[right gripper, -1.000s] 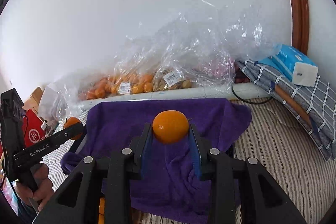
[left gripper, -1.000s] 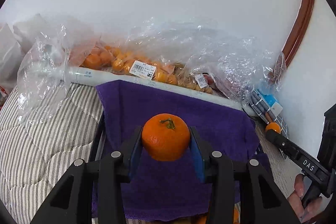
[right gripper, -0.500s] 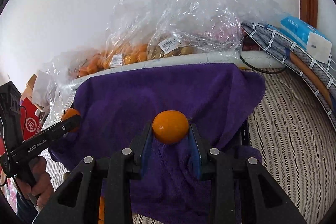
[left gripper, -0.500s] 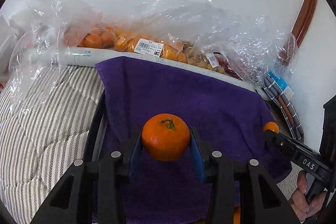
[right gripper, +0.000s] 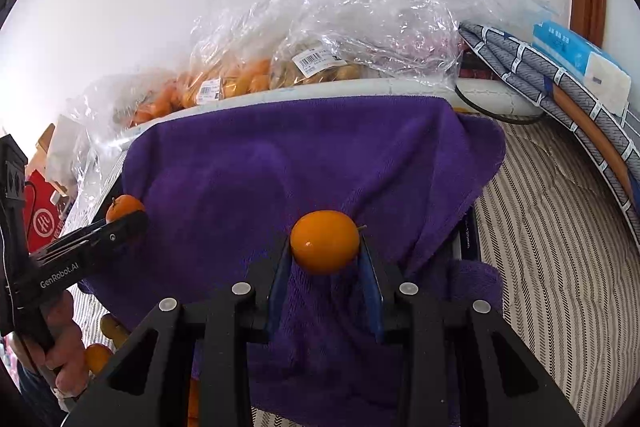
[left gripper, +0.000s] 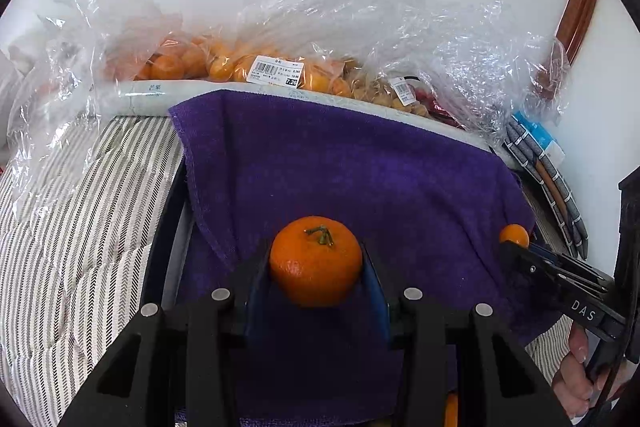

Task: Organize fruits
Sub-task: 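Lift both held oranges and carry them over the purple towel, then open both grippers to set the oranges on the towel, then withdraw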

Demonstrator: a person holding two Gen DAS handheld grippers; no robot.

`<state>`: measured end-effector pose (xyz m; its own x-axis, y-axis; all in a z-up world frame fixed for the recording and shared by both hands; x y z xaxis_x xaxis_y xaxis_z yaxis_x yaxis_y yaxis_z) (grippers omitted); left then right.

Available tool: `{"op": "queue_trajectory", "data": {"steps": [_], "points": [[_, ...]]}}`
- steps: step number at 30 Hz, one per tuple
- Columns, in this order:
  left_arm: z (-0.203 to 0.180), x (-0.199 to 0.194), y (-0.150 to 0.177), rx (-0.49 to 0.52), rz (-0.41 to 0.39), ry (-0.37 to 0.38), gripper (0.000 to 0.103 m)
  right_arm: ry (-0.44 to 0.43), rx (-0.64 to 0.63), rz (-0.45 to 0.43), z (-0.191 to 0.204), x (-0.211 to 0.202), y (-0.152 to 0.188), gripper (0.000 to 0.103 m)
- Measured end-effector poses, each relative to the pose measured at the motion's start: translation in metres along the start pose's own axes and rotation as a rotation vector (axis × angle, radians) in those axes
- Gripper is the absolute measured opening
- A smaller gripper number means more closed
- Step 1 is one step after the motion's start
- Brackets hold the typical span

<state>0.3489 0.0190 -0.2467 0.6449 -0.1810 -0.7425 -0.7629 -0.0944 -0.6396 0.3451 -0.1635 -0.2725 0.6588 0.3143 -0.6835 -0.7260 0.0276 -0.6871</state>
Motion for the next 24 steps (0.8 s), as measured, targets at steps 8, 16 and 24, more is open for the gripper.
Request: {"op": "queue_trajectory", "data": {"steps": [8, 16, 24], "points": [[-0.004, 0.003, 0.003, 0.015, 0.028, 0.004, 0.041, 0.016, -0.01, -0.006, -0.001, -0.004, -0.001, 0.043], [-0.009, -0.008, -0.001, 0.031, -0.02, 0.019, 0.052, 0.023, -0.012, -0.067, -0.001, -0.02, -0.006, 0.06], [-0.008, -0.026, -0.009, 0.021, -0.116, -0.006, 0.057, -0.007, 0.007, -0.117, -0.001, -0.032, -0.008, 0.06]]}}
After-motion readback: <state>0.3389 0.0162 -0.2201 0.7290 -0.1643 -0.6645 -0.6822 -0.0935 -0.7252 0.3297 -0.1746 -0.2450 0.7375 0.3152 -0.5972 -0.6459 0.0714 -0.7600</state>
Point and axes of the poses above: each gripper's, at about its wrist camera, not at the fingertips, and x roughly the way its jaws point, z to its left, y to its underside, the point moved 7 cm from there along x, roughly the way its jaws point, and after that the axes turned 3 degrees about x, right-handed, at the moved point
